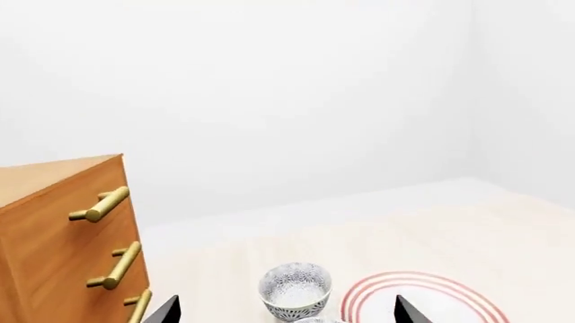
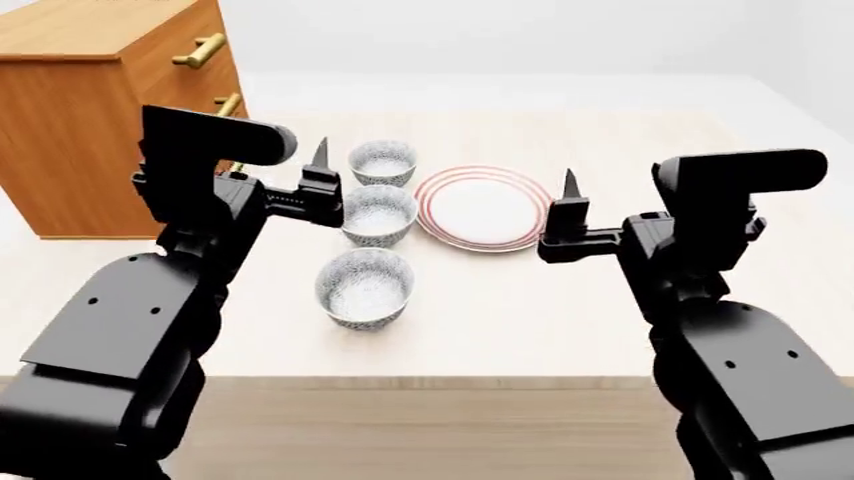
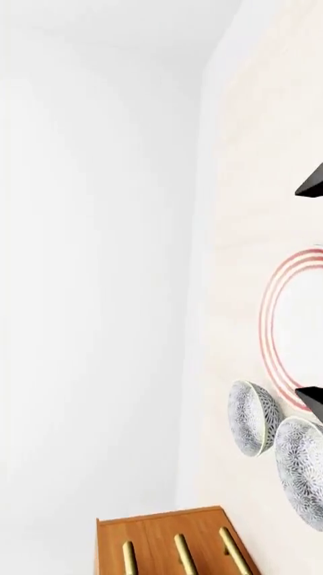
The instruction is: Stack the bowl in the middle on the bowl at the back.
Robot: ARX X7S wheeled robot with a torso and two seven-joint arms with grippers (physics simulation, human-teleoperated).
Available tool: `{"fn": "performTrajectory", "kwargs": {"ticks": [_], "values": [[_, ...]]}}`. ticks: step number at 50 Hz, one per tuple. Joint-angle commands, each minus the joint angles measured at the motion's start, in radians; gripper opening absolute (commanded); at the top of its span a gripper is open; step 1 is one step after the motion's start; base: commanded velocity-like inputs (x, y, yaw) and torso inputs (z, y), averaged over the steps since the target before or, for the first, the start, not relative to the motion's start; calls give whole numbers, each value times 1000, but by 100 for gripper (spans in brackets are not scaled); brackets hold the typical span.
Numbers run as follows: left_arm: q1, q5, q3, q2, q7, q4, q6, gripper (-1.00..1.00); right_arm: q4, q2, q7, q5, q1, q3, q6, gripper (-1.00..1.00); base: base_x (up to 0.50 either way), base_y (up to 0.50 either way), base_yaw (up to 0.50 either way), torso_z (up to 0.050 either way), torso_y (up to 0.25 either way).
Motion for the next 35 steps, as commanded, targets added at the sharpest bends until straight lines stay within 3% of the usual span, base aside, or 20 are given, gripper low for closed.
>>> {"fn": "performTrajectory", "kwargs": {"ticks": [1, 35], "values": [[-156, -34, -12, 1, 3, -46, -142, 100, 0, 39, -12, 21, 117, -10, 90, 100, 359, 0, 0, 0, 0], [-201, -62, -1, -13, 0, -22, -205, 100, 27, 60, -14, 22, 165, -42, 69, 100, 382, 0, 0, 0, 0]]}}
